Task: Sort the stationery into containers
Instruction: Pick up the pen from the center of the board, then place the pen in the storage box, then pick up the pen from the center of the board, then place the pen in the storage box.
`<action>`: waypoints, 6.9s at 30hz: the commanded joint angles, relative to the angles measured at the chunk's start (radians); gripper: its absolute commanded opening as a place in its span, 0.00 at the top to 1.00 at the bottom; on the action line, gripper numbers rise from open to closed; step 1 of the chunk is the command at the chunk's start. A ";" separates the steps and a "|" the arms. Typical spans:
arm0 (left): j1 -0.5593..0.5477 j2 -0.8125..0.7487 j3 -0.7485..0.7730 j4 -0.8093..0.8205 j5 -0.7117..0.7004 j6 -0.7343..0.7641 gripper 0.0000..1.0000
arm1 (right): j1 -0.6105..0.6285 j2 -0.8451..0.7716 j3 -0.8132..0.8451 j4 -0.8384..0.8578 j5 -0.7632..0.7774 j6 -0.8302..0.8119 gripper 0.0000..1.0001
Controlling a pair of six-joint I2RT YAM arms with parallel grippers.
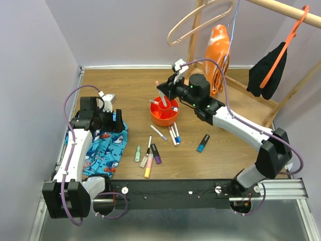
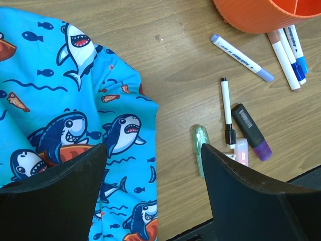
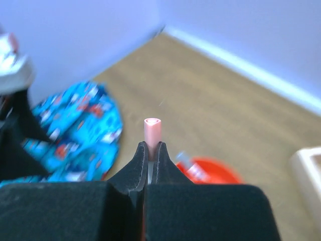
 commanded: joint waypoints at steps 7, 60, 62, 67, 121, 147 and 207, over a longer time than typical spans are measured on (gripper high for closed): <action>0.004 0.069 0.019 0.032 0.042 0.017 0.16 | -0.074 0.204 0.014 0.484 0.005 -0.084 0.99; -0.002 0.002 -0.003 0.038 0.057 -0.020 0.17 | 0.147 0.223 0.132 -0.536 -0.358 -0.203 0.55; -0.005 0.002 0.008 0.018 0.053 -0.010 0.18 | 0.150 0.222 0.121 -0.542 -0.395 -0.321 0.55; -0.005 -0.007 0.017 0.023 0.011 0.013 0.18 | 0.153 0.313 0.260 -0.781 -0.453 -0.762 0.55; 0.056 -0.095 -0.032 0.040 -0.055 -0.021 0.14 | 0.332 0.683 0.480 -1.145 -0.254 -1.523 0.62; 0.058 -0.072 -0.021 0.043 -0.035 -0.026 0.13 | 0.305 0.645 0.577 -1.051 -0.317 -1.372 0.99; 0.075 0.106 0.034 0.057 0.008 -0.030 0.14 | -0.192 0.527 0.259 0.140 -0.524 -0.291 0.97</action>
